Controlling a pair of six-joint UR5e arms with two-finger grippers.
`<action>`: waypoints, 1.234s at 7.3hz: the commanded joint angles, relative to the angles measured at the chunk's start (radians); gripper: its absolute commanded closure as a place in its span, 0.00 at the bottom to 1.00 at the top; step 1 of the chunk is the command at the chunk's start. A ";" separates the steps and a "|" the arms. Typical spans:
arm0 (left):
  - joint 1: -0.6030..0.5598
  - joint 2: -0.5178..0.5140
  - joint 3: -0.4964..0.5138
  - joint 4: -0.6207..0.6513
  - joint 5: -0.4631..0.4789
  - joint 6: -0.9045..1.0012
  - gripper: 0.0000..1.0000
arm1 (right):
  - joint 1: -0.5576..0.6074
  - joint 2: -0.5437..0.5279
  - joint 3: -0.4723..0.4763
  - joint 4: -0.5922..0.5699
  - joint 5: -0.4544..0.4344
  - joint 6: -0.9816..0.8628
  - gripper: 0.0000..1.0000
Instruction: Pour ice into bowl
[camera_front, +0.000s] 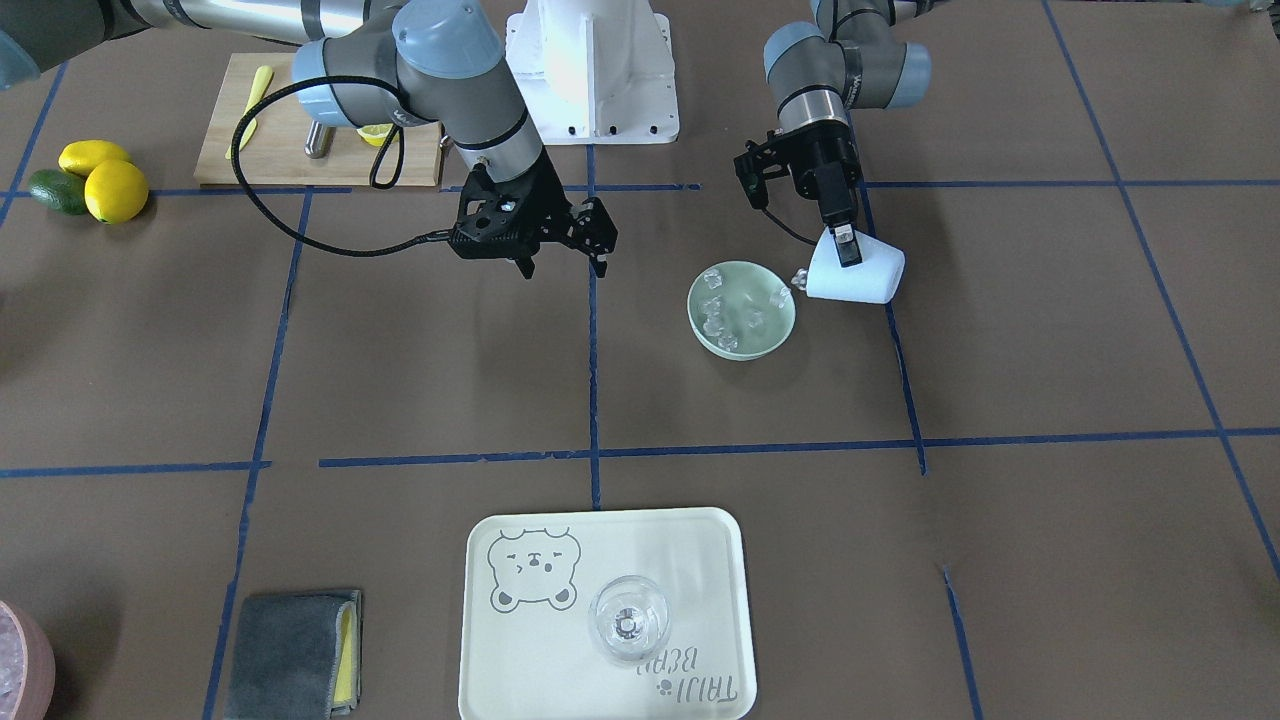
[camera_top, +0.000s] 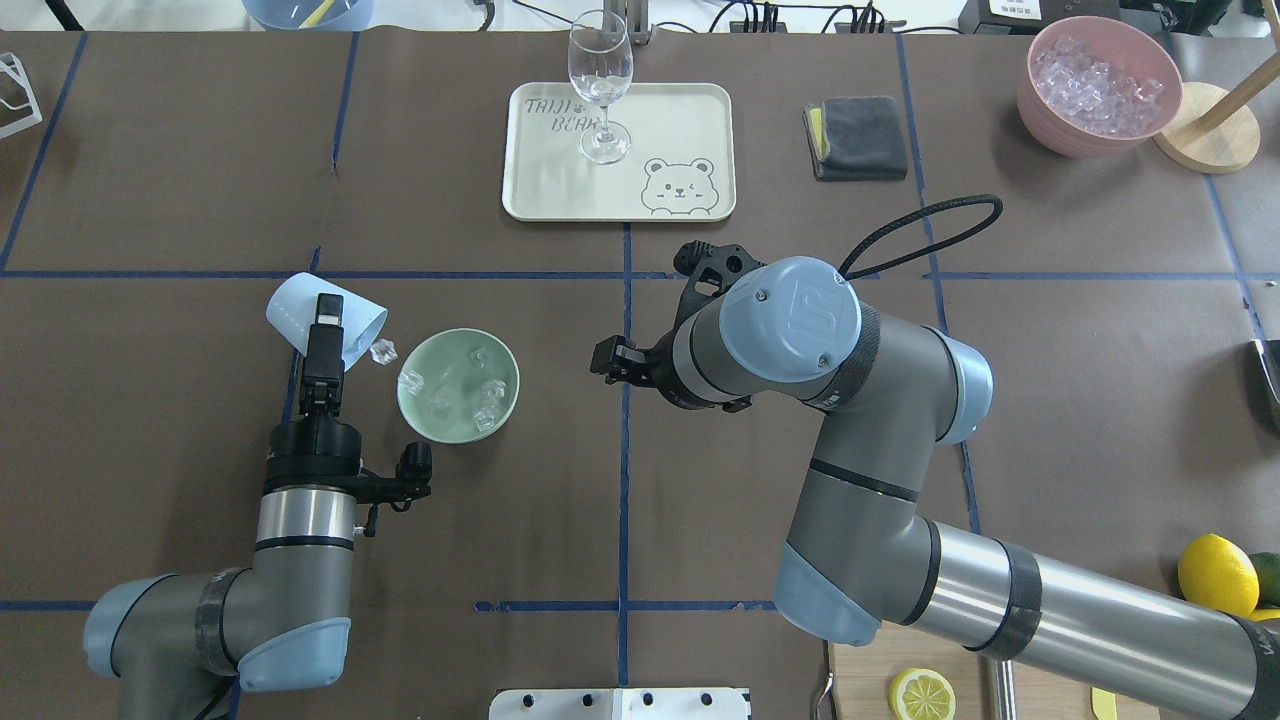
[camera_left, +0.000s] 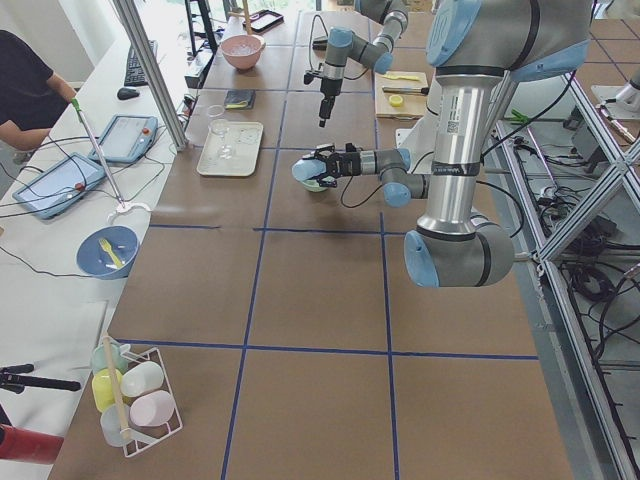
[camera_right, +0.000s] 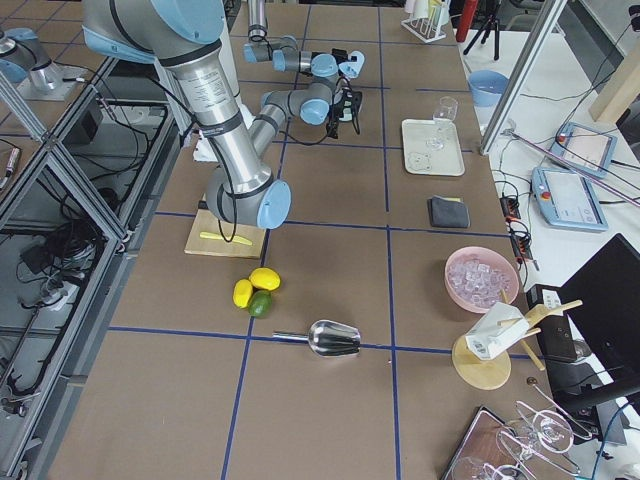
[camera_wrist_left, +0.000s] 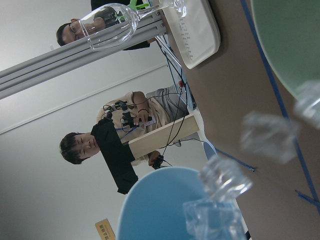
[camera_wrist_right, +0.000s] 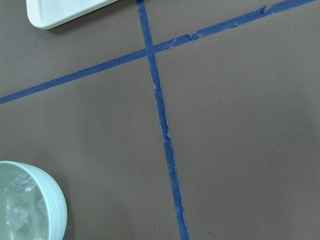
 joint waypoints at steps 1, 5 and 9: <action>0.000 0.000 -0.002 0.001 0.001 0.010 1.00 | 0.000 0.000 0.001 0.000 0.000 0.000 0.00; 0.000 0.000 -0.045 -0.012 -0.011 0.012 1.00 | -0.001 0.000 0.001 0.000 -0.002 0.002 0.00; -0.009 0.017 -0.137 -0.012 -0.276 0.015 1.00 | -0.006 0.002 0.002 0.000 -0.006 0.003 0.00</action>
